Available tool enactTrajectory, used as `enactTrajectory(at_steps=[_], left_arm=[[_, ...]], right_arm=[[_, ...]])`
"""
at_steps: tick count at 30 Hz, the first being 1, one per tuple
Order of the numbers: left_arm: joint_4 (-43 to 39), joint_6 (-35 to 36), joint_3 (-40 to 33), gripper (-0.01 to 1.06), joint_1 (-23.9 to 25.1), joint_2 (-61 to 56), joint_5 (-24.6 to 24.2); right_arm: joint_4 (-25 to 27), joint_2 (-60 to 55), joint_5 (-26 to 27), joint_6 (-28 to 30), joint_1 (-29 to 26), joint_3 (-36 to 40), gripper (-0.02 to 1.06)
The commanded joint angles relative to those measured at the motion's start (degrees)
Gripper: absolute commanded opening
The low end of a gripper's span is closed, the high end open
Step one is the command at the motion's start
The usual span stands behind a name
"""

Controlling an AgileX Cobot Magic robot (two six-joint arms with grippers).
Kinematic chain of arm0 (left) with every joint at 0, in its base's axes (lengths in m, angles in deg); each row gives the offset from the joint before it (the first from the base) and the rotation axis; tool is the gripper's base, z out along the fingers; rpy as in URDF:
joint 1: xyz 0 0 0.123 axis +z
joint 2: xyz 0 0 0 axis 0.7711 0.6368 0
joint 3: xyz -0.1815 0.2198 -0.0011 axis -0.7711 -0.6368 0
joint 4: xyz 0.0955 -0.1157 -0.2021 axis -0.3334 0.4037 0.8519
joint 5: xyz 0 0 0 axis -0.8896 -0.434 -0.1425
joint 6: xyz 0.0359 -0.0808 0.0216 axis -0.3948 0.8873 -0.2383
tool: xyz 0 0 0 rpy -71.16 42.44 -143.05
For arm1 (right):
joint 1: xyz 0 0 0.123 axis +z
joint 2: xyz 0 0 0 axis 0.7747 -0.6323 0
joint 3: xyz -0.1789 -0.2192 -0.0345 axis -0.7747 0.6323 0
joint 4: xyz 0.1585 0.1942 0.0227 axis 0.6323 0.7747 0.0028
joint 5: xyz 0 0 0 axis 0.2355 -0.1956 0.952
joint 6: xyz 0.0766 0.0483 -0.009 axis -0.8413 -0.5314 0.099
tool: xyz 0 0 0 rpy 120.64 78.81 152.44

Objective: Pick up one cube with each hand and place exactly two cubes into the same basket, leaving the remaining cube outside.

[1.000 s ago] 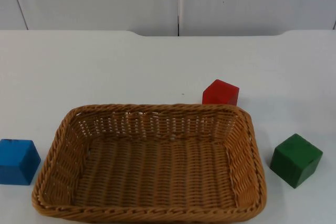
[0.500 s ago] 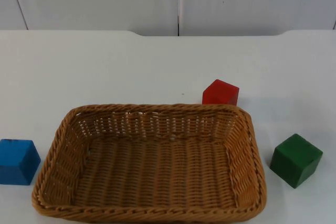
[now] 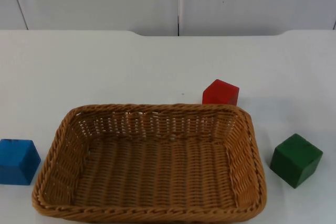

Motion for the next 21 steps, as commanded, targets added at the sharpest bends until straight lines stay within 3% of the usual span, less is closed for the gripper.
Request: enactTrajectory(at_steps=[1,7,15,19,21], left_arm=[[0.97,-0.59,1.94,1.05,-0.25,2.02,0.48],[1.97,-2.56,4.35,1.05,-0.25,7.09,0.84],[3.68,-3.73,4.35,1.05,-0.25,12.07,5.97],[10.91,-13.30,4.35,1.05,-0.25,15.54,6.49],[11.57,-13.98,4.35,1.05,-0.25,16.10,7.03]], right_arm=[[0.12,-1.63,1.02,0.95,0.43,-0.34,1.05],[2.28,-7.29,1.72,2.00,0.43,-0.34,1.05],[6.70,-13.14,4.17,8.03,0.43,-0.34,1.05],[6.60,-16.77,7.57,8.03,0.43,-0.34,1.05],[6.60,-17.47,8.49,8.14,0.43,-0.34,1.05]])
